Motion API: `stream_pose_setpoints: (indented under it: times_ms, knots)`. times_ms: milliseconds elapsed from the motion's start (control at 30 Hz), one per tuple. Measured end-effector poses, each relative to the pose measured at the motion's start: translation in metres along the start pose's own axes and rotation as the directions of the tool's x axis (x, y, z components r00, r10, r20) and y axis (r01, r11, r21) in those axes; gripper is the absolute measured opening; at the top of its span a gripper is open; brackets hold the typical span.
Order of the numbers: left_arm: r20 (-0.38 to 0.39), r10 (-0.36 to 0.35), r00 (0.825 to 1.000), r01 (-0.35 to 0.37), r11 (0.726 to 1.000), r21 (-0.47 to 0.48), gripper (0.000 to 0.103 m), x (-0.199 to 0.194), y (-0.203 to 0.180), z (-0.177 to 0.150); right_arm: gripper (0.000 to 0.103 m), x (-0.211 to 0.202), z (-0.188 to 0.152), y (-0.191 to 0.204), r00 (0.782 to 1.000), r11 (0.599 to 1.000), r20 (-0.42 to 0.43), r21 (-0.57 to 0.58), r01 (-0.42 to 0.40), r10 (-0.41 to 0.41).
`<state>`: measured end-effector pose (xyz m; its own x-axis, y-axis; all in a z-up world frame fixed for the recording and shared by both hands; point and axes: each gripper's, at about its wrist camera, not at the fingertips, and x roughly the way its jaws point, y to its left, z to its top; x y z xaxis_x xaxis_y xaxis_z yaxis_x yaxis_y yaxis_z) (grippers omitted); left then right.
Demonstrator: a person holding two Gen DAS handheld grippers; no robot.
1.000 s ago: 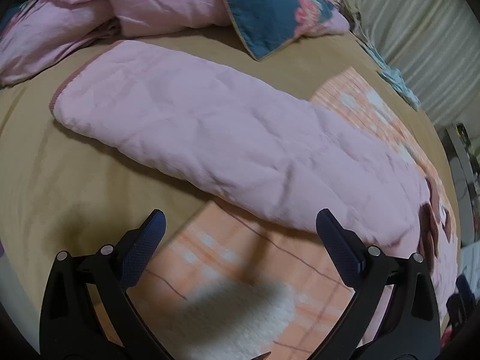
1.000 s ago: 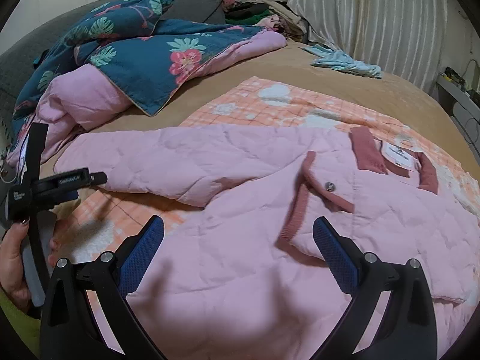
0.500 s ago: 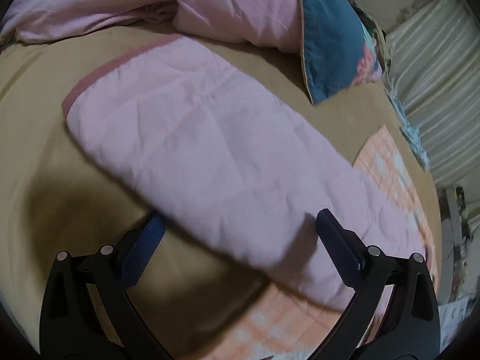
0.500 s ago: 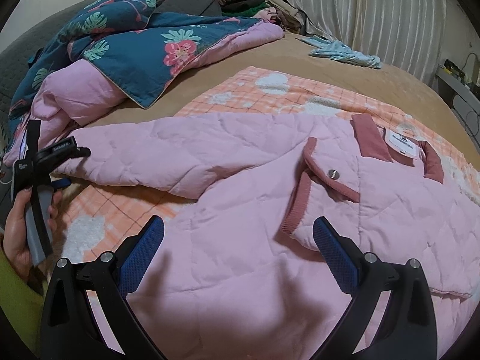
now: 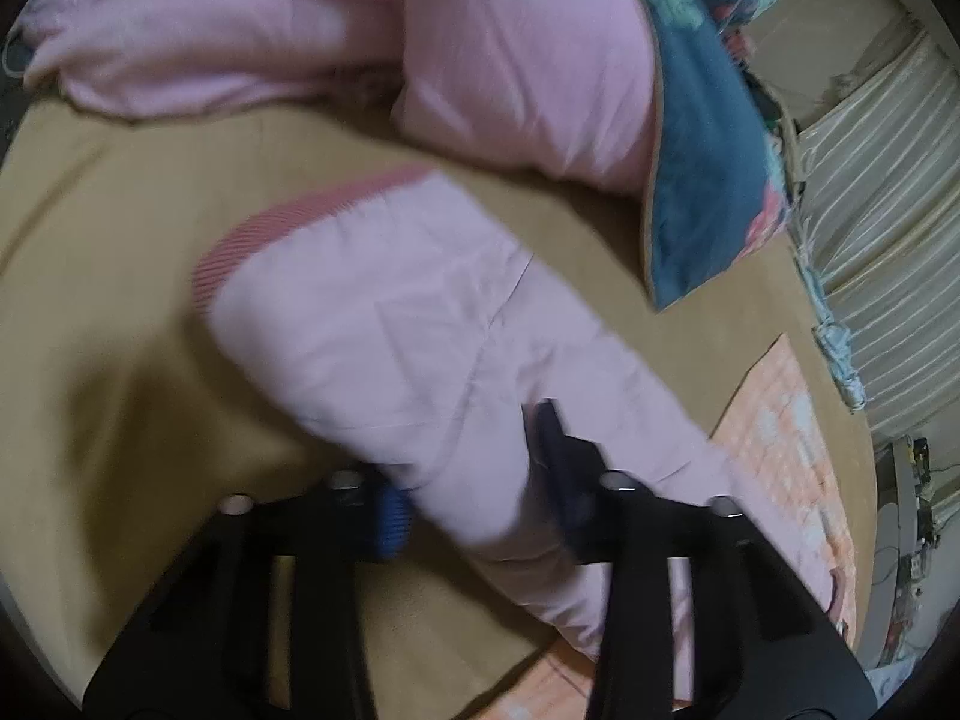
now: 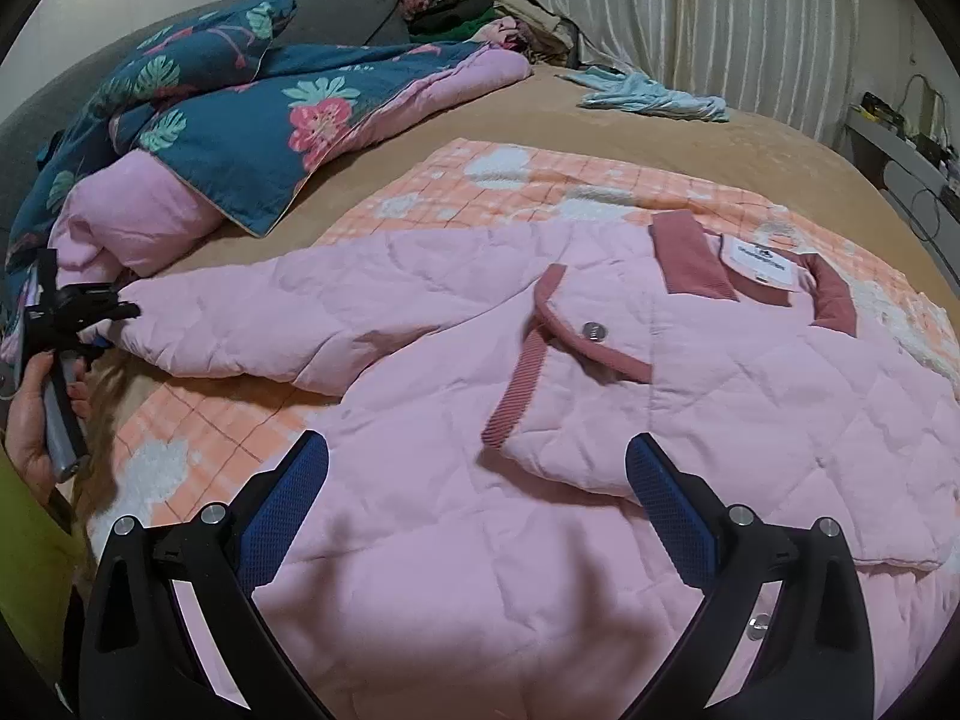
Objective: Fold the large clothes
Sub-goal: 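Grasp the sleeve cuff with the left tool and lift it, then carry the sleeve across the jacket front and lower it with the left tool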
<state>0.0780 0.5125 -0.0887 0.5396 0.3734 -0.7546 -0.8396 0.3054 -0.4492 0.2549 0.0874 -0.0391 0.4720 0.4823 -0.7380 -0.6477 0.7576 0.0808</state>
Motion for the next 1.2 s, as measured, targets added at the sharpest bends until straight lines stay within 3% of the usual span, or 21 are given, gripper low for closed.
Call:
stream_pose_setpoints:
  times_ms: [233, 533, 867, 1200]
  knots:
    - [0.062, -0.067, 0.996, 0.060, 0.993, 0.097, 0.014, -0.045, -0.042, 0.011, 0.099, -0.019, 0.005, -0.010, 1.000, 1.000, 0.025, 0.031, -0.002, 0.001]
    - [0.103, -0.185, 0.977, 0.154, 0.955, 0.255, 0.014, -0.109, -0.116, -0.004, 0.099, -0.055, 0.008, -0.019, 0.996, 0.999, 0.084, 0.039, -0.002, -0.001]
    - [0.072, -0.299, 0.951, 0.247, 0.881, 0.403, 0.012, -0.165, -0.185, -0.037, 0.099, -0.093, 0.003, -0.038, 0.990, 0.998, 0.144, 0.070, -0.004, -0.006]
    - [0.036, -0.367, 0.929, 0.299, 0.807, 0.509, 0.007, -0.198, -0.234, -0.074, 0.099, -0.123, -0.009, -0.068, 0.982, 0.990, 0.189, 0.138, -0.004, -0.023]
